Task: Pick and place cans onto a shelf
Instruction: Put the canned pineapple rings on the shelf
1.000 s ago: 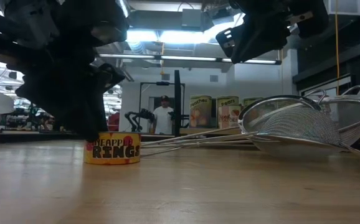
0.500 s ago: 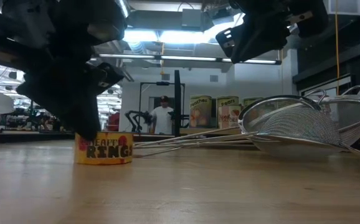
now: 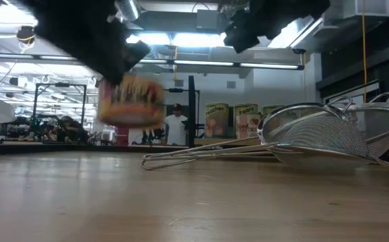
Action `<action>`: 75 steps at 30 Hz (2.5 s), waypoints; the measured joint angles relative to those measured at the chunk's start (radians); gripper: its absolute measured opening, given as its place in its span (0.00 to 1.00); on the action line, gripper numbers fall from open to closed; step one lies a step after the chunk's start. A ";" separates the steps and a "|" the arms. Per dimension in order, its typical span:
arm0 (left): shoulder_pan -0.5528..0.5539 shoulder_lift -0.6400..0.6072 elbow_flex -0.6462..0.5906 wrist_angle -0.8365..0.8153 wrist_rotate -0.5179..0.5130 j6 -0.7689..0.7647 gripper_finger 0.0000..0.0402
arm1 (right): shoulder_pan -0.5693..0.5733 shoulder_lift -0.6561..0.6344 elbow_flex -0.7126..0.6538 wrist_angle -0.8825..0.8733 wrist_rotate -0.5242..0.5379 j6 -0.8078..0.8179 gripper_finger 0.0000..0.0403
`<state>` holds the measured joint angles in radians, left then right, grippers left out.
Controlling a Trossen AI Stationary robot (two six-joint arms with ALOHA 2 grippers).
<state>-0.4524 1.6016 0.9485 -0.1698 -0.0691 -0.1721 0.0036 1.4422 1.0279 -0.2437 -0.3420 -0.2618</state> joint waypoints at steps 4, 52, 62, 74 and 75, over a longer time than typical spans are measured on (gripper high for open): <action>0.037 0.000 0.022 0.009 0.082 0.059 0.01 | 0.002 0.000 0.000 0.069 -0.001 0.000 0.37; 0.308 0.001 0.048 0.136 0.244 0.201 0.01 | 0.085 0.251 0.001 0.226 -0.081 -0.008 0.41; 0.308 0.001 0.048 0.140 0.240 0.202 0.02 | 0.085 0.251 0.001 0.227 -0.074 -0.008 0.20; 0.308 0.001 0.049 0.141 0.233 0.205 0.03 | 0.086 0.251 0.001 0.223 -0.079 -0.009 0.03; 0.308 0.001 0.049 0.141 0.233 0.204 0.03 | 0.086 0.251 0.001 0.222 -0.079 -0.009 0.04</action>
<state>-0.1440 1.6024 0.9974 -0.0284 0.1635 0.0324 0.0895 1.6936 1.0290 -0.0213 -0.4213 -0.2707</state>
